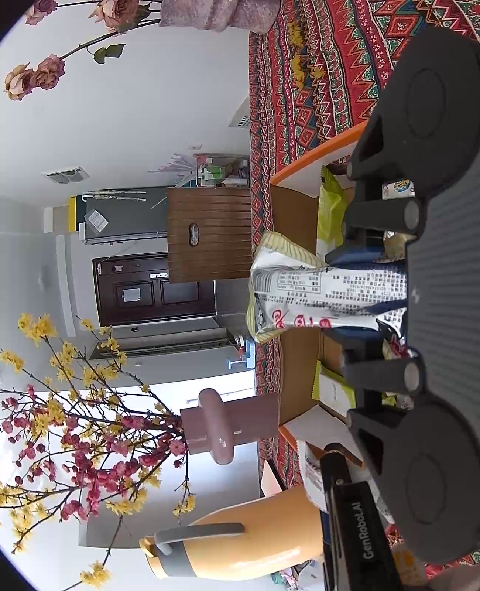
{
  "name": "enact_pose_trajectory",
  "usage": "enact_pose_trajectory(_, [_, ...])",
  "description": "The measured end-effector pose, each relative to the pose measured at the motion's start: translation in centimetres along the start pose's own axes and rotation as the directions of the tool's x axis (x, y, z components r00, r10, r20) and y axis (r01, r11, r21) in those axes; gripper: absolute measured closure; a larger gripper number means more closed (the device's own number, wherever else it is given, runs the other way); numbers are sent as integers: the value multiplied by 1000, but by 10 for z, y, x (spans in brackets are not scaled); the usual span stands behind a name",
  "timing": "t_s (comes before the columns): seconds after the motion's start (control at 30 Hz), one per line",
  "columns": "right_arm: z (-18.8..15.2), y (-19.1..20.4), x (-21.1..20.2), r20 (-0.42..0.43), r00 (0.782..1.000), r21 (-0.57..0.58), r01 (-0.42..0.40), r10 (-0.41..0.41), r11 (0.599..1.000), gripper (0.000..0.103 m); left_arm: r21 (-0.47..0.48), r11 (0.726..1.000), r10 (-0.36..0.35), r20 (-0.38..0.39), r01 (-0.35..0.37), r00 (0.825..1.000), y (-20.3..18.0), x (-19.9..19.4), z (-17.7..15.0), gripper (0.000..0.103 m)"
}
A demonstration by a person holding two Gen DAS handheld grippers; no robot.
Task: Organize snacks
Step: 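Carry both packets into the cardboard box and open both grippers, then move both grippers back over the snack pile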
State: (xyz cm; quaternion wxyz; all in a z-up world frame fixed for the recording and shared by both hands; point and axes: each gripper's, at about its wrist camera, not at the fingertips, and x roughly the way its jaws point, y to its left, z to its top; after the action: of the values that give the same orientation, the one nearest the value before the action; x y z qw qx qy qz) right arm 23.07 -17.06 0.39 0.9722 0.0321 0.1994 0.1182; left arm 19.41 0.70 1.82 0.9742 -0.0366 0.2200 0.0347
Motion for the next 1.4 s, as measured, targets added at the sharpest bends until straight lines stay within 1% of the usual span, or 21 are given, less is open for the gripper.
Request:
enact_pose_trajectory(0.07, [0, -1, 0, -1, 1000, 9, 0, 0, 1000, 69, 0, 1000, -1, 2, 1, 1000, 0, 0, 0, 62])
enact_pose_trajectory(0.13, [0, -3, 2, -13, 1000, 17, 2, -2, 1000, 65, -10, 1000, -9, 5, 9, 1000, 1, -1, -1, 61])
enact_pose_trajectory(0.17, [0, -4, 3, -23, 1000, 24, 3, -2, 1000, 61, -11, 1000, -9, 9, 9, 1000, 1, -2, -1, 59])
enact_pose_trajectory(0.2, [-1, -6, 4, -26, 1000, 32, 5, -5, 999, 52, -10, 1000, -8, 13, 8, 1000, 0, -3, -1, 56])
enact_pose_trajectory(0.23, [-1, -7, 4, -26, 1000, 39, 11, -10, 999, 48, -11, 1000, -7, 19, 7, 1000, 0, -4, -2, 49])
enact_pose_trajectory(0.27, [0, -9, 3, -23, 1000, 45, 11, -10, 999, 43, -12, 1000, -3, 24, 4, 1000, 0, -5, -1, 39])
enact_pose_trajectory(0.3, [0, -11, 1, -15, 1000, 57, 12, -11, 998, 40, -12, 1000, 4, 34, -4, 999, 1, -6, -1, 34])
enact_pose_trajectory(0.33, [1, -13, -1, -8, 1000, 70, 15, -15, 997, 36, -14, 1000, 9, 45, -8, 999, 1, -9, -2, 25])
enact_pose_trajectory(0.37, [1, -14, -4, 1, 1000, 82, 23, -23, 996, 24, -17, 1000, 12, 54, -11, 998, 1, -11, -2, 16])
enact_pose_trajectory(0.4, [2, -16, -6, 16, 999, 91, 32, -34, 995, 12, -23, 1000, 17, 61, -15, 998, 2, -13, -1, 10])
enact_pose_trajectory(0.43, [2, -17, -9, 27, 999, 97, 38, -41, 995, 8, -30, 999, 24, 71, -22, 997, 2, -15, -1, 0])
enact_pose_trajectory(0.47, [2, -18, -11, 36, 998, 104, 42, -46, 994, 3, -34, 999, 31, 84, -28, 996, 2, -17, -2, 0])
enact_pose_trajectory(0.57, [3, -21, -16, 53, 997, 121, 43, -50, 992, 0, -34, 999, 31, 89, -28, 996, 2, -18, -2, 0])
enact_pose_trajectory(0.9, [4, -23, -20, 65, 996, 133, 46, -55, 990, 0, -40, 998, 42, 82, -39, 996, 3, -17, -3, 0])
enact_pose_trajectory(1.0, [6, -22, -25, 81, 995, 131, 53, -64, 990, 0, -40, 998, 47, 72, -44, 996, 1, -20, 0, 0])
enact_pose_trajectory(1.07, [9, -20, -33, 100, 992, 118, 66, -78, 991, 0, -38, 998, 53, 73, -50, 996, -1, -26, 4, 0])
enact_pose_trajectory(1.13, [12, -18, -44, 117, 990, 109, 71, -84, 991, 0, -45, 998, 43, 79, -40, 996, 0, -35, 8, 0])
enact_pose_trajectory(1.3, [19, -18, -79, 160, 984, 95, 59, -73, 994, 0, -51, 999, 18, 100, -13, 995, 5, -60, 16, 0])
enact_pose_trajectory(1.4, [18, -18, -96, 174, 983, 76, 50, -63, 996, 0, -33, 999, 2, 108, 1, 994, 6, -74, 15, 0])
